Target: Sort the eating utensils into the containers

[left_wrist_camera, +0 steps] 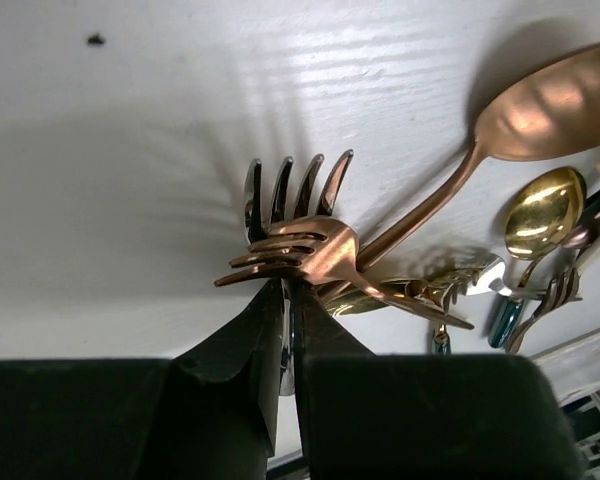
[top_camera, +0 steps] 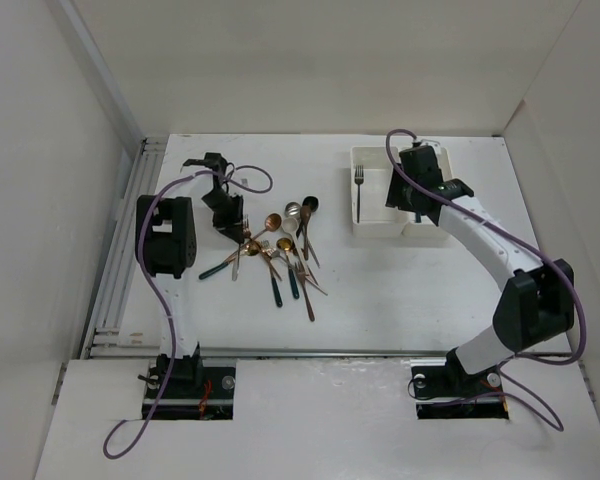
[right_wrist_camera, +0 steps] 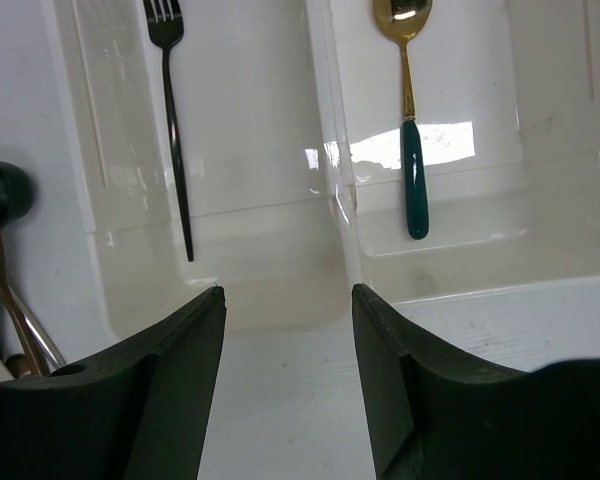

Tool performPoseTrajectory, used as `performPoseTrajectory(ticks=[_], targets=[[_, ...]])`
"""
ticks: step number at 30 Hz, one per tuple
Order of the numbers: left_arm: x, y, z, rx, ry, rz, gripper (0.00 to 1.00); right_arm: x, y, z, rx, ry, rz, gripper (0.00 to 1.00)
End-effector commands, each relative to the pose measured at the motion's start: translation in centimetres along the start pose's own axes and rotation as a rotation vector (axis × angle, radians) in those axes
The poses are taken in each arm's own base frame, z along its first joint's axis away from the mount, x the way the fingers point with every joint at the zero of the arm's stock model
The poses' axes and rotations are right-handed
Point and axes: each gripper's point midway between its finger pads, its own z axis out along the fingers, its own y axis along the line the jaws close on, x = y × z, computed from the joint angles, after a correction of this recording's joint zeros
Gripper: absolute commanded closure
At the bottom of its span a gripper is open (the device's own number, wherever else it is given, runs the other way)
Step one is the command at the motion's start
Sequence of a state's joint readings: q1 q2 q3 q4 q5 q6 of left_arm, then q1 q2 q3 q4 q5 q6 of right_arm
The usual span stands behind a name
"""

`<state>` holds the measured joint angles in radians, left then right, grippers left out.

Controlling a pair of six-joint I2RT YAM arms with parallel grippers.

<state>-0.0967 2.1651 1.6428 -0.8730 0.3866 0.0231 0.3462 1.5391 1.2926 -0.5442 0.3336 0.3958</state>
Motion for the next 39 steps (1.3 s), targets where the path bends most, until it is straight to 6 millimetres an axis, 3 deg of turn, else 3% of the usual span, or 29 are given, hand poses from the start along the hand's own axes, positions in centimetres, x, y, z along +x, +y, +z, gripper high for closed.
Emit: performPoseTrajectory(ticks=[1, 3, 10, 17, 18, 20, 21, 22, 24, 25, 26, 27, 28, 29, 30, 31, 33, 34, 37, 39], targets=[[-2.6, -1.4, -1.9, 0.018, -0.113, 0.111, 1.0, -1.7, 0.0, -1.4, -0.024, -0.058, 0.02, 0.41], [-2.9, -1.7, -3.5, 0.007, -0.144, 0.133, 1.0, -2.2, 0.2, -1.9, -0.039, -0.071, 0.025, 0.41], [-5.8, 1.0, -8.6, -0.243, -0.313, 0.21, 1.0, -3.1, 1.9, -2.9, -0.09, -0.105, -0.005, 0.41], [-8.9, -1.8, -13.6, -0.244, -0.499, 0.278, 1.0, -4.1, 4.0, -4.2, -0.151, -0.133, -0.046, 0.41], [-9.5, -2.9, -15.3, -0.22, -0.542, 0.294, 1.0, -4.2, 4.7, -4.6, -0.176, -0.136, -0.051, 0.41], [-10.3, -4.3, -16.8, -0.177, -0.592, 0.284, 1.0, -4.2, 7.6, -5.8, -0.229, -0.166, -0.111, 0.39], [-11.0, -6.3, -18.7, -0.101, -0.655, 0.285, 1.0, -4.1, 8.8, -6.6, -0.257, -0.178, -0.158, 0.34], [-11.1, -7.7, -20.3, -0.053, -0.704, 0.291, 1.0, -3.5, 11.6, -7.8, -0.335, -0.184, -0.201, 0.3], [-11.1, -10.2, -22.3, 0.049, -0.767, 0.308, 1.0, -4.6, 15.7, -10.3, -0.492, -0.24, -0.224, 0.23], [-11.0, -12.3, -24.6, 0.132, -0.836, 0.346, 1.0, -3.9, 18.3, -12.0, -0.648, -0.227, -0.244, 0.17], [-10.7, -13.8, -25.1, 0.187, -0.846, 0.337, 1.0, -4.1, 20.1, -13.4, -0.747, -0.241, -0.241, 0.14], [-10.3, -15.3, -25.6, 0.234, -0.856, 0.355, 1.0, -5.6, 22.2, -15.5, -0.863, -0.314, -0.217, 0.1], [-10.0, -16.5, -26.0, 0.275, -0.867, 0.369, 1.0, -6.0, 23.2, -16.8, -0.939, -0.325, -0.185, 0.08], [-9.0, -18.5, -26.5, 0.346, -0.855, 0.386, 1.0, -6.5, 24.6, -17.9, -1.027, -0.343, -0.179, 0.08], [-8.6, -19.2, -26.1, 0.379, -0.836, 0.387, 1.0, -6.3, 25.5, -18.4, -1.059, -0.328, -0.179, 0.08], [-8.1, -19.7, -26.5, 0.407, -0.838, 0.39, 1.0, -6.0, 26.4, -17.2, -1.051, -0.31, -0.183, 0.08], [-7.2, -21.1, -26.2, 0.473, -0.811, 0.408, 1.0, -6.5, 27.6, -17.6, -1.076, -0.316, -0.189, 0.08], [-6.7, -21.8, -26.3, 0.495, -0.807, 0.42, 1.0, -5.9, 28.2, -16.7, -1.082, -0.292, -0.198, 0.08], [-5.9, -22.6, -26.5, 0.531, -0.795, 0.439, 1.0, -5.5, 29.2, -16.2, -1.088, -0.269, -0.187, 0.08], [-5.4, -22.8, -26.3, 0.552, -0.783, 0.44, 1.0, -4.9, 29.7, -14.6, -1.065, -0.247, -0.189, 0.13]])
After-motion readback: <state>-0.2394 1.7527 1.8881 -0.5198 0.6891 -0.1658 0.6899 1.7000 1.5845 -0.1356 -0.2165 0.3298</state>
